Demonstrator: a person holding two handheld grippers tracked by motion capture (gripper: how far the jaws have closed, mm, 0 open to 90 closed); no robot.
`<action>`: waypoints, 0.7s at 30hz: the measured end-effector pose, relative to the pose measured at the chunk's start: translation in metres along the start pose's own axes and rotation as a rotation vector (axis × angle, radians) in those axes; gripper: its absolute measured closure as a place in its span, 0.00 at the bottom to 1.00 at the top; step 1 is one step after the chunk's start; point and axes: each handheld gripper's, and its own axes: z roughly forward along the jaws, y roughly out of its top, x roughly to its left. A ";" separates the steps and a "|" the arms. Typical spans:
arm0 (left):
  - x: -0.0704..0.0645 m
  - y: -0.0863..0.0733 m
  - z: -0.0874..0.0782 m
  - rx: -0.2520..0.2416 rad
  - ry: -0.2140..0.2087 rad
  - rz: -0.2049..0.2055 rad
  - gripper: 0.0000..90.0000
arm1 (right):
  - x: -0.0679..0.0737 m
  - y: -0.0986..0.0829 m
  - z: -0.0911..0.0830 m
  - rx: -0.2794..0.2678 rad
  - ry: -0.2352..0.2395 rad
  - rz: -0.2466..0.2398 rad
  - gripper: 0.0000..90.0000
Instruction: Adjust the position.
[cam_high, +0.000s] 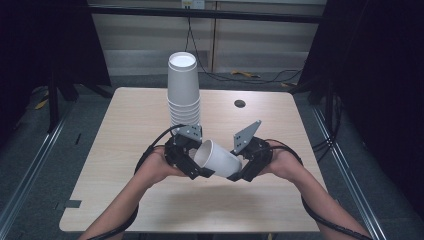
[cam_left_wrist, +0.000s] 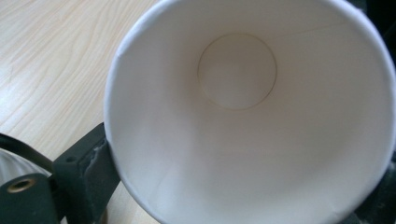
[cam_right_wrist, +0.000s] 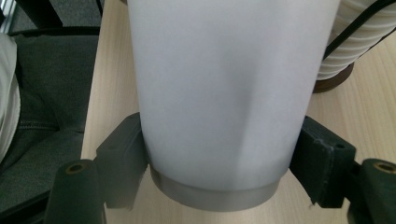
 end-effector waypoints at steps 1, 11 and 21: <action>0.000 0.000 0.000 0.000 -0.005 0.001 0.11 | 0.000 0.000 0.001 0.005 -0.001 -0.007 0.30; -0.002 0.002 -0.004 0.000 -0.002 0.005 0.16 | 0.001 -0.004 0.004 -0.030 -0.015 0.028 0.23; -0.002 0.002 -0.008 0.032 0.021 -0.004 0.16 | -0.001 -0.012 0.005 -0.055 -0.035 0.079 0.17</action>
